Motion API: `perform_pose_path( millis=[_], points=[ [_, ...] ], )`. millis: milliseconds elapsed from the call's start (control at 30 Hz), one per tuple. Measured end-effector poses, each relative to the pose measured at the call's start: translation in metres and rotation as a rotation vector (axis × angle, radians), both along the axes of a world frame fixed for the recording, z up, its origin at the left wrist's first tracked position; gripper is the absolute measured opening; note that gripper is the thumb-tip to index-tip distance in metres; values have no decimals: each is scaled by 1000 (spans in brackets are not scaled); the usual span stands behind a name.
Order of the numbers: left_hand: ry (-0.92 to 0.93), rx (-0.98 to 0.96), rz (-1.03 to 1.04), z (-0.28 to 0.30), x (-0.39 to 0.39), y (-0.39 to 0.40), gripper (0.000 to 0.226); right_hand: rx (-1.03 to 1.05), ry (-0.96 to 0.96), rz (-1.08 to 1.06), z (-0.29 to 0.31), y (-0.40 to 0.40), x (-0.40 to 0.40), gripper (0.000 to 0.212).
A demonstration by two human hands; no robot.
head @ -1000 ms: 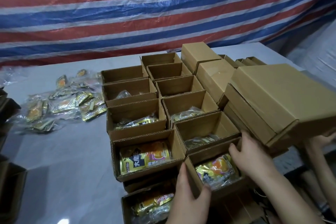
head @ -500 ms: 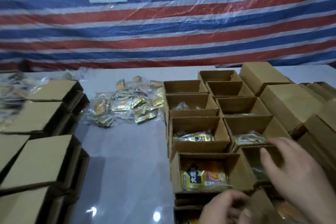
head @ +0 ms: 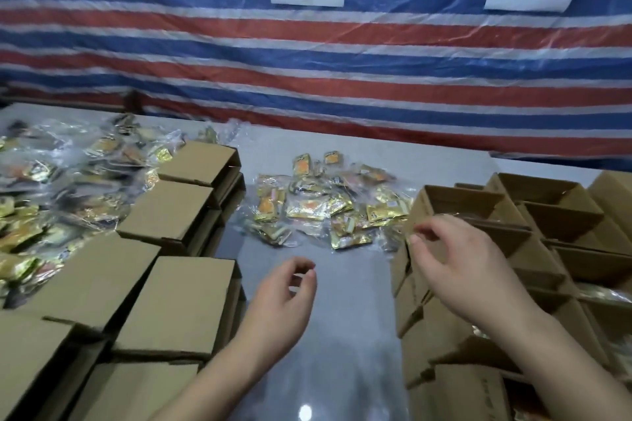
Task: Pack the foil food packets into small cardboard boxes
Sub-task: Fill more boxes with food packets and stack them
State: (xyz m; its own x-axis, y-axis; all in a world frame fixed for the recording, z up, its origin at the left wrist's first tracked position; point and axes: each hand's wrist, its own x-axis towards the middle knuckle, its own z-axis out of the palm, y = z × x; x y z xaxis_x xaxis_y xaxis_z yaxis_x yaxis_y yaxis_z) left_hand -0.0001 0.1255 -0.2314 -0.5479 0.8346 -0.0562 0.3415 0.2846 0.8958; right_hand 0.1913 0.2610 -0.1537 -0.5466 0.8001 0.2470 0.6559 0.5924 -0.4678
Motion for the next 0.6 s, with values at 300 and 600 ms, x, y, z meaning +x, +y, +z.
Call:
perform_pose_path(
  millis=[300,600],
  points=[
    [311,-258,13,-33,-114,-12,33,-202,-131,86,-66,-7,-94,23],
    [577,-311,204,-8,-161,-122,37,-250,-179,264,-96,-34,-157,30]
  ],
)
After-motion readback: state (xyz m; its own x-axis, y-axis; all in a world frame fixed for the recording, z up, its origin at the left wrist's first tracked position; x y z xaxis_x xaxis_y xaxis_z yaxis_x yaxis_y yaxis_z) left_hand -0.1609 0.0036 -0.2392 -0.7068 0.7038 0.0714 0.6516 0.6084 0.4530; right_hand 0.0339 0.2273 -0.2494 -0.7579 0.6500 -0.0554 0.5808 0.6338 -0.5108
